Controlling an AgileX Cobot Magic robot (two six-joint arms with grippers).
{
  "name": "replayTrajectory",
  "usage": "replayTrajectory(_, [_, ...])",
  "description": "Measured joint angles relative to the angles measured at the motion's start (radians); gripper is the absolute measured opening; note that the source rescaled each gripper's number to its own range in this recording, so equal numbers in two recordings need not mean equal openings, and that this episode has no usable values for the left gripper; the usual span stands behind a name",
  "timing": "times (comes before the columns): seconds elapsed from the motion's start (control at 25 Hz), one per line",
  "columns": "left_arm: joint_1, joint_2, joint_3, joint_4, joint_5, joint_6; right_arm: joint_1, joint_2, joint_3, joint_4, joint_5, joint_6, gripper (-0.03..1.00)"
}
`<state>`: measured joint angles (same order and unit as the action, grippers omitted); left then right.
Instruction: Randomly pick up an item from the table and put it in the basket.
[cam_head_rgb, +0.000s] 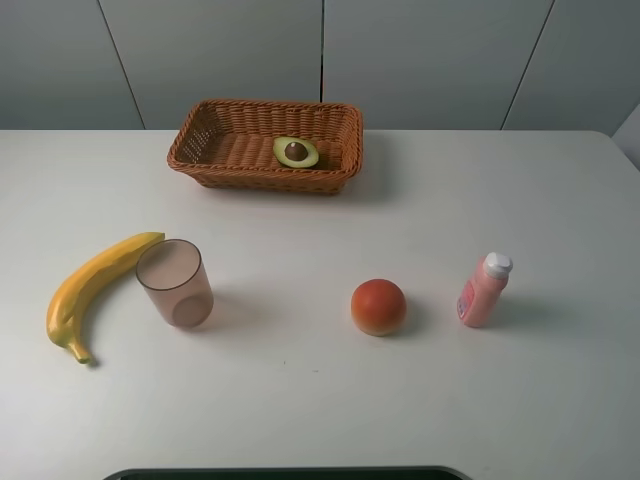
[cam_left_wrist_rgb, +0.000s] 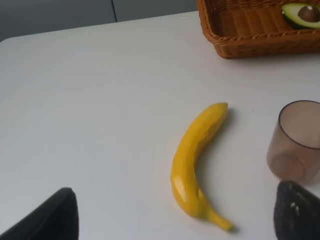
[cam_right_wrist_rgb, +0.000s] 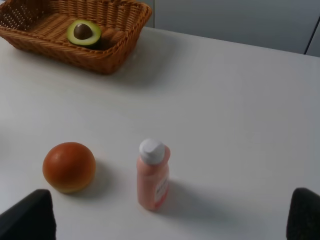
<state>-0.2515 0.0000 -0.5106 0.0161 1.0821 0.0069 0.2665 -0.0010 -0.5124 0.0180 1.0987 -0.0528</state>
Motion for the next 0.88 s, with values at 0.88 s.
replayTrajectory(0.88, [0.0, 0.0, 0.0, 0.0, 0.0, 0.0, -0.279, 0.0, 0.0, 0.004, -0.001, -0.01, 1.0])
